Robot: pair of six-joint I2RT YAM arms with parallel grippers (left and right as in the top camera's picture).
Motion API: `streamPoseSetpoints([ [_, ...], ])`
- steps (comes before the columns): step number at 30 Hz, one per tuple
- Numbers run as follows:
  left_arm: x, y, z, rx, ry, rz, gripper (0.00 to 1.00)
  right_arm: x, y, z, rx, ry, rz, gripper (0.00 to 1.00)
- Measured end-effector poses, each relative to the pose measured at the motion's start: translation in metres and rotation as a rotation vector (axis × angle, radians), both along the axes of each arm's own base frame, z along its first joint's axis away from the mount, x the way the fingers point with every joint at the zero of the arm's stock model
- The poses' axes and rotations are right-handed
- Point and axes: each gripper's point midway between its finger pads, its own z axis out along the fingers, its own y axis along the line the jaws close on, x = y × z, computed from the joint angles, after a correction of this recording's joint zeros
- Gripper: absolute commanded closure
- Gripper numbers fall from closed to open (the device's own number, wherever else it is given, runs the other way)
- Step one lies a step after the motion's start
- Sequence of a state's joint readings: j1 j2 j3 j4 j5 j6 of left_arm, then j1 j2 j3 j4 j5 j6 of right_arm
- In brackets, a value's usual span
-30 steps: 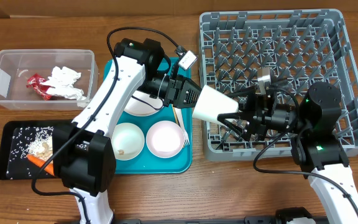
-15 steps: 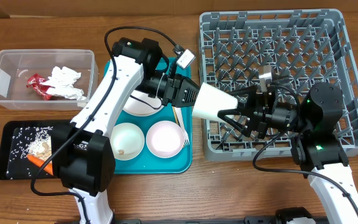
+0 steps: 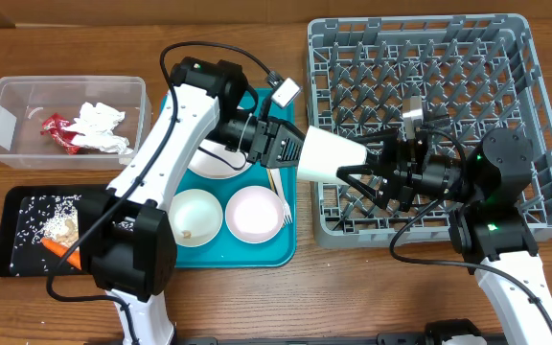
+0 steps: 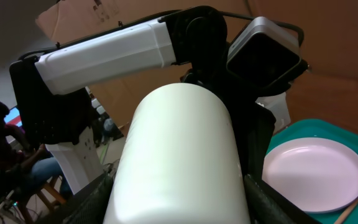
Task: Sort waste into correct bins and load items into the dishwasher rack
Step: 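Open the left gripper and pull the cup away with the right gripper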
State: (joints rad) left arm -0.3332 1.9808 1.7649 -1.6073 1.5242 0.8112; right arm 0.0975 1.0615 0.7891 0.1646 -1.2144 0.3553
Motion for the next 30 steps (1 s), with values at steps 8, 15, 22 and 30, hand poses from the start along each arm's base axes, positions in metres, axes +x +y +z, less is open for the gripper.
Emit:
streamPoseSetpoints([
  [8, 0.012, 0.013, -0.003, 0.018, 0.007, 0.041, 0.46, 0.001, -0.001, 0.0, 0.0, -0.001, -0.005, 0.47],
  [15, 0.023, 0.031, -0.017, 0.101, -0.009, 0.076, 0.45, 0.003, -0.003, 0.0, 0.004, 0.012, -0.014, 0.48],
  [22, 0.027, 0.047, -0.035, 0.219, 0.008, 0.09, 0.45, 0.026, -0.039, 0.006, 0.033, 0.086, -0.153, 0.48],
  [30, 0.031, 0.052, -0.045, 0.266, -0.02, 0.093, 0.4, 0.044, -0.085, 0.056, 0.095, 0.103, -0.308, 0.49],
])
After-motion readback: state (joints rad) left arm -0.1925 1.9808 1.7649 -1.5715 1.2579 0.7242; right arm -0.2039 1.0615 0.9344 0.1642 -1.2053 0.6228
